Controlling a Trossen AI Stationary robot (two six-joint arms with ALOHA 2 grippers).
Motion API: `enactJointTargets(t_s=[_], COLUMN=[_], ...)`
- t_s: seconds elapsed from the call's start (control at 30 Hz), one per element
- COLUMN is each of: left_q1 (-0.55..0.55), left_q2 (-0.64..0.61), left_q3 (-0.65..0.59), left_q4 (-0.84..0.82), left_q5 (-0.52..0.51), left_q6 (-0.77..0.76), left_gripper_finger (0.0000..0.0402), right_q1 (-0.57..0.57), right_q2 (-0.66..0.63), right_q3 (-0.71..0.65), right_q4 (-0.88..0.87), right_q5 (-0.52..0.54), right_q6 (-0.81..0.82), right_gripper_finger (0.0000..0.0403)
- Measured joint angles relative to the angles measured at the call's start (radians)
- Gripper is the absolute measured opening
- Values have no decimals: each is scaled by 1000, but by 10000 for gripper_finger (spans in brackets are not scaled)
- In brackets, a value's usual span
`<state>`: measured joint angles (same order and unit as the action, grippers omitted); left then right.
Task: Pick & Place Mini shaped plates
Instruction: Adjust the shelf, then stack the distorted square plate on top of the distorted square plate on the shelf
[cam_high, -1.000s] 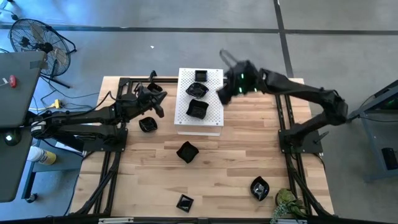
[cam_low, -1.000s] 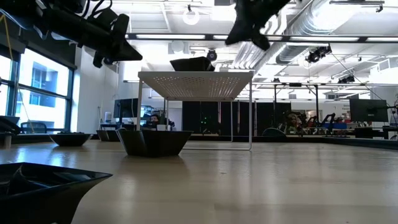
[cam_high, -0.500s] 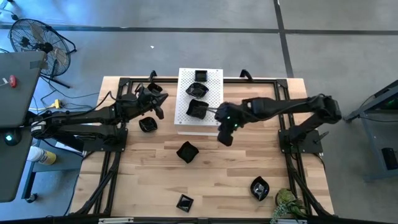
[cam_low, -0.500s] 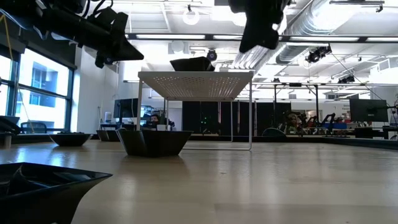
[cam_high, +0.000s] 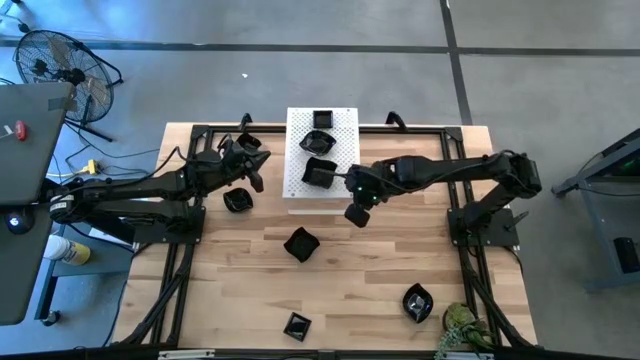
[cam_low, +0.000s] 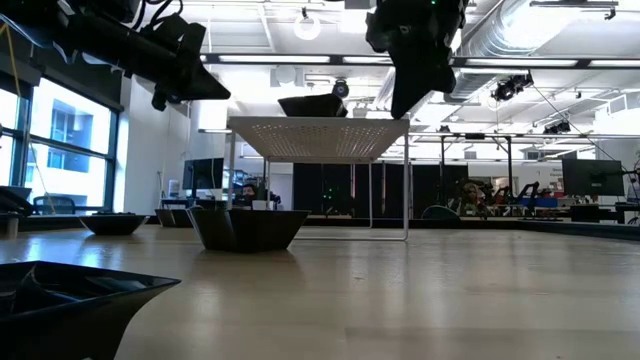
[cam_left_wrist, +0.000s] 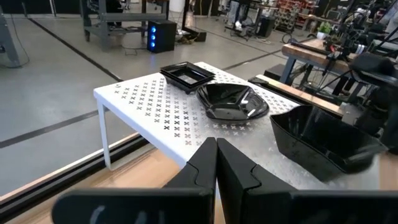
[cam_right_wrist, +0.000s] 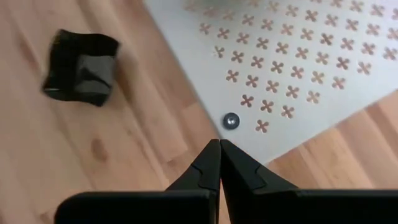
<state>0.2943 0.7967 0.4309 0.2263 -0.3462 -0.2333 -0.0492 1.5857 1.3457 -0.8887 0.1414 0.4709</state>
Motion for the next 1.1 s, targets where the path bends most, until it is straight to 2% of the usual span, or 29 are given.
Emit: enactJointTargets(t_s=[0.4, 0.63, 0.87, 0.97, 1.1], left_q1=[0, 0, 0, 0, 0], left_q2=[-1, -1, -1, -1, -1], left_q3=[0, 0, 0, 0, 0], left_q4=[-1, -4, -8, -12, -10], left_q5=[-1, -2, 32, 73, 112], left_q6=[0, 0, -7, -7, -3], left_gripper_finger=[0, 0, 0, 0, 0], right_q1=[-4, 32, 68, 73, 56], right_q2=[-26, -130, -247, -287, -344], right_q3=[0, 0, 0, -39, -175], right_q4=[28, 39, 62, 165, 408], right_q5=[-11, -38, 15, 6, -72], right_q6=[3, -13, -57, -107, -142], right_gripper_finger=[2, 1, 2, 1, 1])
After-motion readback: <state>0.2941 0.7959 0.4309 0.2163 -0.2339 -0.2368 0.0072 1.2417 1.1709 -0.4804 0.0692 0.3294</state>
